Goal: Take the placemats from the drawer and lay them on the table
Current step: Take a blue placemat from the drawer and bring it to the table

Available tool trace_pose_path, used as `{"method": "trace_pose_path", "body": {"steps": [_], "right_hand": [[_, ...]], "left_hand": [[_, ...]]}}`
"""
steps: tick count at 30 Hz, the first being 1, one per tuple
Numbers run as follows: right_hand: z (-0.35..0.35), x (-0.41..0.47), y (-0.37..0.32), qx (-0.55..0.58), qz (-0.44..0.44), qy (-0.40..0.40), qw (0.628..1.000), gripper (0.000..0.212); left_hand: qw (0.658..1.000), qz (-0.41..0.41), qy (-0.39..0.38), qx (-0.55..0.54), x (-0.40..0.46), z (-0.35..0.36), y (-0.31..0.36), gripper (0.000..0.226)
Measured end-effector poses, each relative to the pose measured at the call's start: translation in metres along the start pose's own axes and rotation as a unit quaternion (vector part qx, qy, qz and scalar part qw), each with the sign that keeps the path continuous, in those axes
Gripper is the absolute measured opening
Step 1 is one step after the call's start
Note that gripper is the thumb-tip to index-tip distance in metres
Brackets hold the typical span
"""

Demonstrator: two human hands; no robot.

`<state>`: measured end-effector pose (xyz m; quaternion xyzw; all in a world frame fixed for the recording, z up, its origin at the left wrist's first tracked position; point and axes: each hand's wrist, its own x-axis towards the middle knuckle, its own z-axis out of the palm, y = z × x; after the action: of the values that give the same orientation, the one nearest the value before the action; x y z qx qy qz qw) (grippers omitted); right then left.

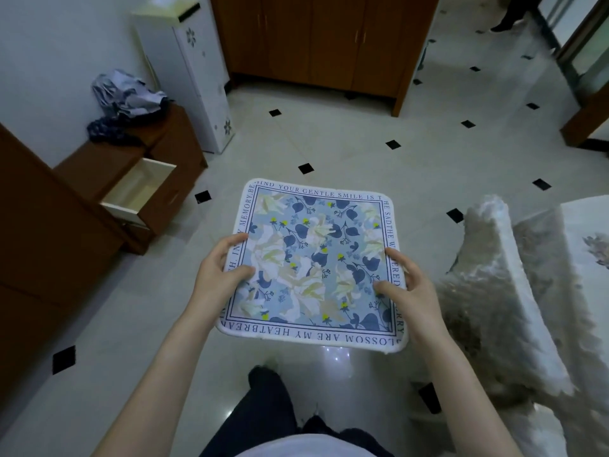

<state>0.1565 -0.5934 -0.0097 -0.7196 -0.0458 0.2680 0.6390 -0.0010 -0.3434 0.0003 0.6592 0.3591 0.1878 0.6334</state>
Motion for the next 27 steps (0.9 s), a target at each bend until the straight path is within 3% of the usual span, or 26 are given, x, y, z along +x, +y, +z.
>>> {"method": "trace_pose_path", "body": {"steps": [6, 15, 27], "right_hand": [[0.012, 0.099, -0.017, 0.031, 0.014, 0.042, 0.999, 0.059], [0.015, 0.229, -0.089, 0.102, -0.013, 0.2, 0.974, 0.057], [-0.088, 0.345, -0.121, 0.142, -0.005, 0.392, 0.909, 0.058]], "left_hand": [[0.998, 0.0, -0.055, 0.008, 0.13, 0.032, 0.016, 0.053], [0.974, 0.05, -0.218, 0.042, 0.348, 0.125, 0.095, 0.055], [0.909, 0.057, -0.405, 0.079, 0.494, 0.348, 0.147, 0.055]]}}
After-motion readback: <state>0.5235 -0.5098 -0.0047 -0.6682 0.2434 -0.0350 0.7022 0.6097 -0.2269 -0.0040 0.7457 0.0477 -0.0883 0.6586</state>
